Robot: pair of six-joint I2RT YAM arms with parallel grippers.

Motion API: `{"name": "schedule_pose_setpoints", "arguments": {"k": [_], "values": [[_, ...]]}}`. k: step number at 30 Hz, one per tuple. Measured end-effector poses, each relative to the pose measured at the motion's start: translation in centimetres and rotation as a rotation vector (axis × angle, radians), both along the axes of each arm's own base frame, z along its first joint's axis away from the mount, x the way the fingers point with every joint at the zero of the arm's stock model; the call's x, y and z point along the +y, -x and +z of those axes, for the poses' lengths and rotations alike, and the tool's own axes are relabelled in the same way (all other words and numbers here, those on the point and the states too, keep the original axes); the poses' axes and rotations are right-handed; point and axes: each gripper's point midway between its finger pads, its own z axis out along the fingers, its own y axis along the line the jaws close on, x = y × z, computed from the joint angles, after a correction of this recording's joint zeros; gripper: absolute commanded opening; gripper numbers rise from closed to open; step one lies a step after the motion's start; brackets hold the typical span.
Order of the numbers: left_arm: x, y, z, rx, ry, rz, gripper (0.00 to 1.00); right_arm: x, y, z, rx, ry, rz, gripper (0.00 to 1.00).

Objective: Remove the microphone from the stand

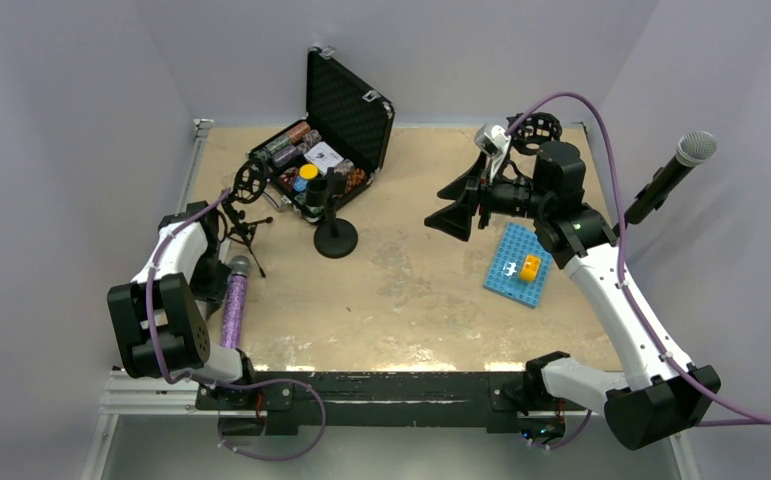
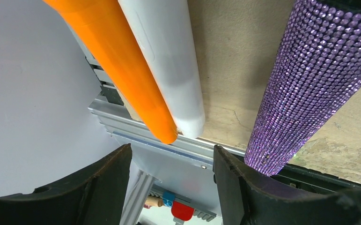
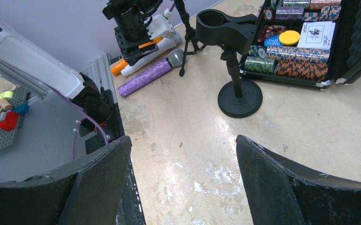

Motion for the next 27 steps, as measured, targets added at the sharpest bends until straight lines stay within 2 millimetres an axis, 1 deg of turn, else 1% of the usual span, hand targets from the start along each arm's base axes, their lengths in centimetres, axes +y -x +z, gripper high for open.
{"name": "schedule_pose_setpoints", "arguments": {"k": [6, 10, 14, 17, 21, 23, 25, 27], "values": [[-0.1, 0.3, 0.4, 0.000, -0.001, 0.003, 0.69, 0.0, 0.0, 0.1, 0.001, -0.004, -0.001, 0.86], [-0.1, 0.1, 2.0, -0.032, -0.006, 0.004, 0.68, 0.0, 0.0, 0.4, 0.016, -0.017, -0.006, 0.86], [-0.1, -0.8, 3.9, -0.102, -0.006, 0.005, 0.69, 0.0, -0.2, 1.5, 0.007, -0.030, -0.010, 0.87], [-0.6, -1.0, 4.8, -0.137, 0.017, 0.008, 0.69, 0.0, -0.2, 2.1, -0.004, -0.039, -0.009, 0.87], [-1.3, -1.4, 6.1, -0.180, 0.054, 0.009, 0.69, 0.0, -0.2, 2.1, 0.006, -0.042, -0.012, 0.86], [-1.4, -1.9, 7.3, -0.204, 0.063, 0.008, 0.68, 0.0, -0.2, 2.2, 0.002, -0.042, -0.013, 0.86], [-1.4, -2.7, 9.0, -0.249, 0.063, 0.004, 0.69, -0.2, -0.3, 2.6, -0.014, -0.037, -0.020, 0.85], [-1.1, -3.8, 11.8, -0.318, 0.047, -0.009, 0.72, -0.4, -0.7, 3.7, -0.055, -0.027, -0.037, 0.83]]}}
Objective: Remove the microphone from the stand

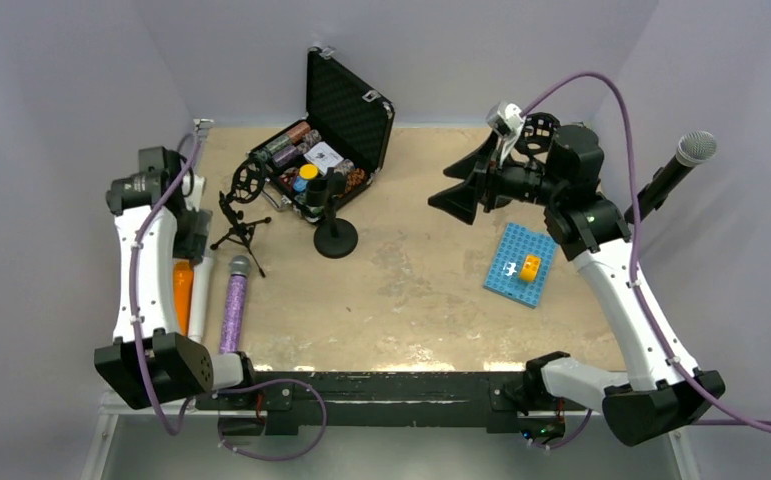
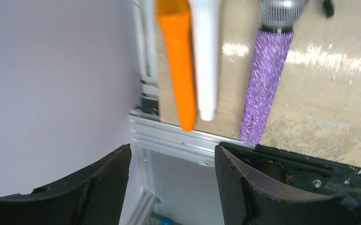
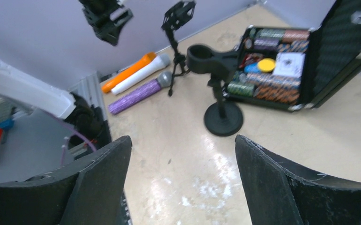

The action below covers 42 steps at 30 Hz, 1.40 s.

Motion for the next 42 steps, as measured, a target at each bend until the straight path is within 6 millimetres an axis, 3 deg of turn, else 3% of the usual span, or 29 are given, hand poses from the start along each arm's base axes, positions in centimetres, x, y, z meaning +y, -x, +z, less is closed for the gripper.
{"name": "schedule_pose_setpoints", "arguments": {"k": [2, 4, 8, 10, 12, 14, 17, 20, 22, 26, 31, 42], "values": [[0.6, -1.5, 4.2, -0.111, -0.044, -0.021, 0.74, -0.4, -0.6, 1.6, -0.065, 0.011, -0.036, 0.80], [1.4, -2.7, 9.6, -0.251, -0.112, -0.045, 0.75, -1.1, -1.5, 3.2, -0.144, 0.027, -0.097, 0.78], [1.7, -3.8, 20.2, -0.551, -0.214, -0.077, 0.74, -4.0, -4.8, 5.5, -0.244, 0.067, -0.331, 0.77], [0.6, -4.2, 23.9, -0.685, -0.202, -0.113, 0.70, -6.6, -7.4, 6.7, -0.254, 0.081, -0.484, 0.77], [-1.3, -4.6, 26.0, -0.789, -0.144, -0.184, 0.70, -9.4, -10.1, 7.9, -0.256, 0.089, -0.620, 0.78], [-3.7, -4.9, 26.1, -0.853, -0.049, -0.273, 0.72, -12.2, -13.1, 8.5, -0.255, 0.104, -0.740, 0.77], [-8.0, -4.6, 24.2, -0.937, 0.115, -0.426, 0.75, -14.9, -16.3, 7.0, -0.222, 0.168, -0.838, 0.76], [-11.9, -3.3, 22.6, -1.003, 0.251, -0.581, 0.74, -15.6, -18.1, 4.5, -0.174, 0.255, -0.849, 0.75], [-14.0, -2.3, 23.1, -1.051, 0.315, -0.670, 0.73, -16.0, -18.8, 2.8, -0.144, 0.311, -0.850, 0.74], [-15.6, -2.6, 25.2, -1.130, 0.358, -0.751, 0.73, -16.7, -19.0, 0.0, -0.090, 0.406, -0.845, 0.73], [-16.3, -3.7, 25.7, -1.147, 0.415, -0.770, 0.73, -17.0, -18.8, -0.7, -0.078, 0.442, -0.844, 0.72], [-16.9, -4.0, 26.4, -1.170, 0.460, -0.784, 0.73, -18.3, -18.5, -3.9, -0.003, 0.522, -0.882, 0.64]]}}
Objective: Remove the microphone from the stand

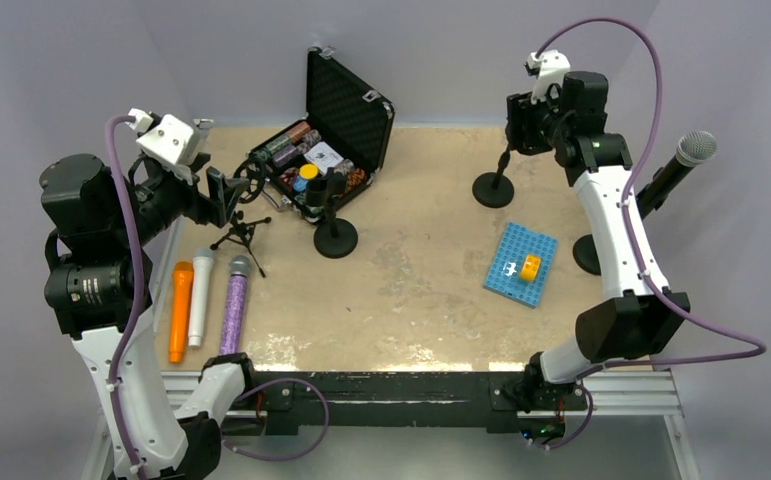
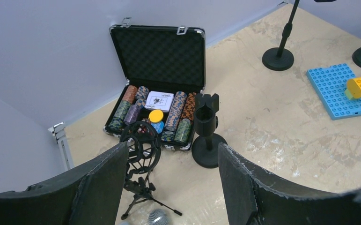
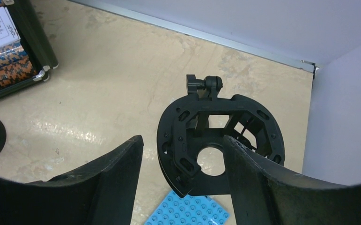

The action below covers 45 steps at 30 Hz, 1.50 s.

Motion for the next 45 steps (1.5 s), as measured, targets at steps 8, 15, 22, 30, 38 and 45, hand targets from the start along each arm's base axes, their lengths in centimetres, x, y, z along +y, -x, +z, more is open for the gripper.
{"name": "schedule_pose_setpoints", "arguments": {"k": [8, 15, 22, 30, 38, 45], "values": [[-0.3, -0.1, 0.0, 0.007, 0.017, -0.015, 0.73, 0.0, 0.6, -2.3, 0.070, -0.009, -0.008, 0.37], [-1.4, -0.7, -0.1, 0.026, 0.043, -0.078, 0.73, 1.3, 1.2, -3.1, 0.105, -0.058, 0.049, 0.07], [-4.5, -1.7, -0.9, 0.071, 0.058, -0.223, 0.72, 4.2, 4.4, -2.5, 0.124, -0.161, 0.217, 0.00], [-11.6, -1.6, -2.8, 0.170, 0.078, -0.505, 0.71, 10.0, 14.6, -0.5, 0.104, -0.330, 0.612, 0.00], [-20.2, 0.1, -7.0, 0.272, 0.015, -0.795, 0.68, 12.1, 21.7, -1.6, 0.014, -0.385, 0.846, 0.00], [-26.0, 0.8, -15.0, 0.294, -0.085, -0.864, 0.68, 12.2, 23.3, -3.1, -0.021, -0.386, 0.871, 0.00]]}}
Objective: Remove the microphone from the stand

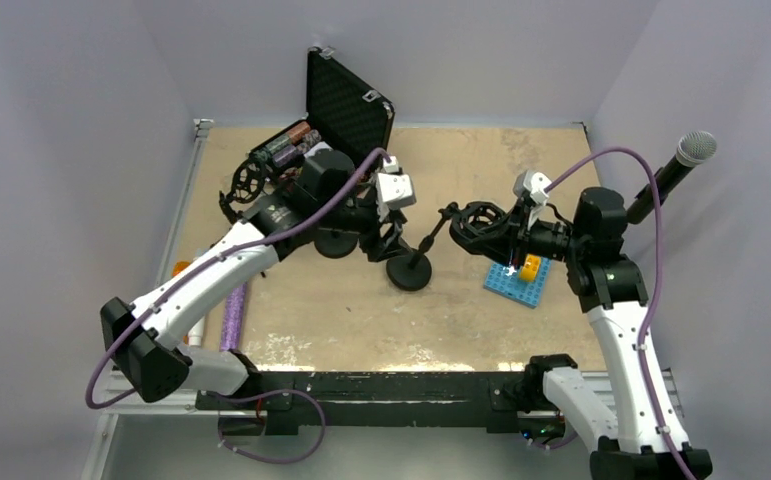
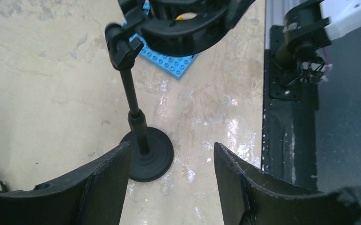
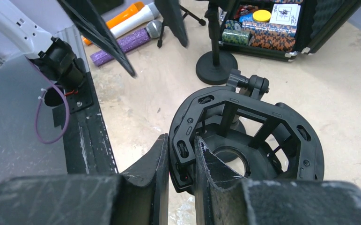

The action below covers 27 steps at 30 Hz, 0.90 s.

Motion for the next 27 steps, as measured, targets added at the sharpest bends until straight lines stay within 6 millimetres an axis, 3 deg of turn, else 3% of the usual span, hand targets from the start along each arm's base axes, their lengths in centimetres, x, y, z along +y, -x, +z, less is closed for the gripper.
{"name": "schedule_pose_setpoints", "arguments": {"k": [6, 16, 18, 21, 25, 27], "values": [[-2.7, -2.2, -6.8, -0.059, -0.041, 0.048, 0.69, -0.3, 1.3, -0.3, -0.024, -0.001, -0.023, 0.00], [-6.9, -5.2, -14.9, -0.140, -0.045, -0.018, 0.65, -0.4, 1.6, -0.4, 0.018, -0.013, -0.046, 0.00], [-7.5, -5.7, -15.8, -0.138, -0.048, -0.023, 0.60, -0.4, 1.7, -0.5, 0.017, -0.008, -0.046, 0.00], [-8.0, -6.2, -16.2, -0.142, -0.035, -0.033, 0.42, -0.6, 1.6, -0.5, 0.018, 0.000, -0.053, 0.00], [-8.5, -6.7, -16.1, -0.154, -0.017, -0.041, 0.03, -0.7, 1.6, -0.5, 0.028, 0.008, -0.063, 0.00], [-8.4, -6.9, -16.0, -0.156, -0.013, -0.036, 0.00, -0.8, 1.4, -0.6, 0.044, 0.008, -0.079, 0.00]]}}
